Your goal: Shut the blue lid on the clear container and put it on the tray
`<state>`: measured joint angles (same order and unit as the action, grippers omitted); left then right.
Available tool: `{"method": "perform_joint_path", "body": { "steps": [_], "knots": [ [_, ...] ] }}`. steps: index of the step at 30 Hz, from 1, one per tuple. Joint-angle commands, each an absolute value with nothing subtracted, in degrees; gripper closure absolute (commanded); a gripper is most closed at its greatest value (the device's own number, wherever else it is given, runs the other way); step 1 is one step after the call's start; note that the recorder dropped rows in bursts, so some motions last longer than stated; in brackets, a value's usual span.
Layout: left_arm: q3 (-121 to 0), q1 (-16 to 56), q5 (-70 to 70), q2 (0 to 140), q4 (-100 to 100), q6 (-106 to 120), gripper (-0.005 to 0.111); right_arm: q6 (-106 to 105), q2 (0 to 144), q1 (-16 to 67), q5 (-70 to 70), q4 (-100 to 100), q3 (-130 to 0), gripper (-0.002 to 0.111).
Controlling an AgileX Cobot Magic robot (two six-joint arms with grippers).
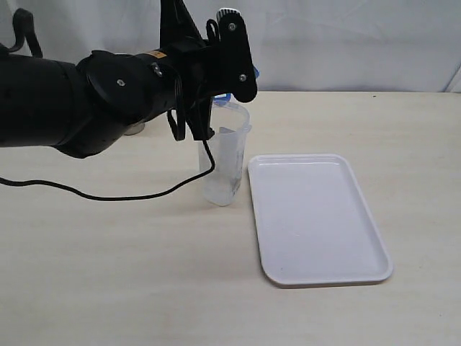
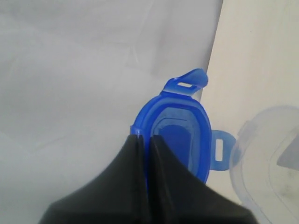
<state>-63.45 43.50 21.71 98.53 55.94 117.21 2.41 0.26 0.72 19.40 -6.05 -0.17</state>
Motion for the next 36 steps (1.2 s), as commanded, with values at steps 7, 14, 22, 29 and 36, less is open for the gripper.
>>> {"method": "perform_joint_path", "body": {
  "steps": [7,14,22,29,36],
  "knots": [
    [-63.32,44.31,19.95,98.41,56.66,116.95,0.107,2.56,0.00,0.76,19.60,-5.77,0.00,0.104],
    [-63.32,45.28,20.34,98.41,56.66,116.95,0.107,2.56,0.00,0.76,19.60,-5.77,0.00,0.104],
    [-61.76,45.54,24.57,98.41,56.66,119.48,0.107,2.56,0.00,0.76,19.60,-5.77,0.00,0.104],
    [-58.33,45.54,26.25,98.41,56.18,119.91,0.107,2.56,0.00,0.76,19.60,-5.77,0.00,0.104],
    [-58.34,45.54,29.14,98.41,54.46,119.50,0.107,2.56,0.00,0.76,19.60,-5.77,0.00,0.104]
  ]
}}
